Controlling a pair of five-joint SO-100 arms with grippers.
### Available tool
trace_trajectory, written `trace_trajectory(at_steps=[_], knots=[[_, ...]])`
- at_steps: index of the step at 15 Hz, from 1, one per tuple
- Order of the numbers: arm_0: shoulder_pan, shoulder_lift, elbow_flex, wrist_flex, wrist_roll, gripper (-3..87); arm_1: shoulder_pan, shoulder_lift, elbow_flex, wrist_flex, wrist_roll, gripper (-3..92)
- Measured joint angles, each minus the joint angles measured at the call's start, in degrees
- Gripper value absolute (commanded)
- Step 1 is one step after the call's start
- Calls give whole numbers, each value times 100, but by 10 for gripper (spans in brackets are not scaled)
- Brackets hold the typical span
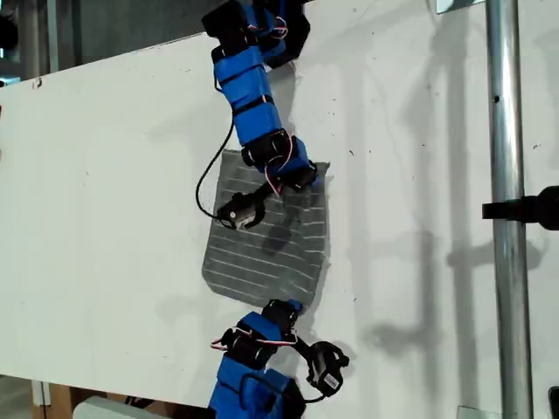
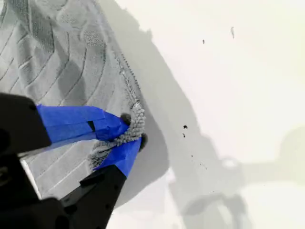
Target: Grasp corners of a towel and fold twice.
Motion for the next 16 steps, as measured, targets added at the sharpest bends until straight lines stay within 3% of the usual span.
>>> trace_trajectory(at_steps=[5, 9, 13, 16], knots=[[-2373, -18, 0, -483, 2180, -29, 1828, 1028, 1389, -114, -352, -2], [-4280, -369, -510, -914, 4061, -29, 3630, 1485, 1740, -835, -1881, -2], [-5309, -554, -1898, -888, 5071, -29, 4957, 1811, 1362, -1055, -3059, -2], [-5414, -562, -2118, -967, 5247, -29, 5106, 2382, 1266, -967, -3234, -2]])
